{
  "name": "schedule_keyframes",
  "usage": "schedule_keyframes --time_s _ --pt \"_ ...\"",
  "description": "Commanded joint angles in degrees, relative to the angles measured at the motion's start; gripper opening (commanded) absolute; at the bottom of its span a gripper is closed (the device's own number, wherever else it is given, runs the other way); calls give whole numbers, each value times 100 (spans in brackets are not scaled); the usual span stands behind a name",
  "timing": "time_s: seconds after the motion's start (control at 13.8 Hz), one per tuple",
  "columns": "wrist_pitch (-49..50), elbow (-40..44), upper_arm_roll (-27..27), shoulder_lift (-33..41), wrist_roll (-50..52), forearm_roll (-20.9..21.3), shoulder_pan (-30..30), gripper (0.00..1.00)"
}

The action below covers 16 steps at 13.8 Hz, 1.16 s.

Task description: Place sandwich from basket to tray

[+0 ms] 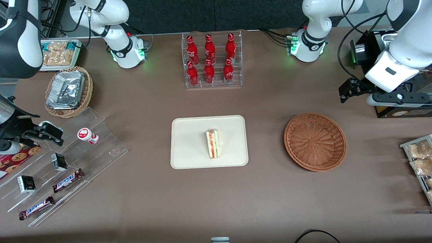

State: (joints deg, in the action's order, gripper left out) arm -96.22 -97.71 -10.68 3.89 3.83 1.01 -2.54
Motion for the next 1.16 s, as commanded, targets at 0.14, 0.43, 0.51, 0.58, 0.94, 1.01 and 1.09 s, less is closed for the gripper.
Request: schedule_keyframes --time_s 0.14,0.43,0.51,0.58,0.94,1.01,1.09 --pt "156 235 418 -46 -198 66 315 100" --pt "156 287 418 -64 -215 58 315 100" --pt "156 287 418 -64 -242 58 315 100" --pt "156 296 418 -64 -233 58 315 100" --pt "156 340 409 -38 -242 58 315 100" --pt "156 401 409 -55 -233 58 315 100" --pt "165 410 409 -55 -224 58 315 100"
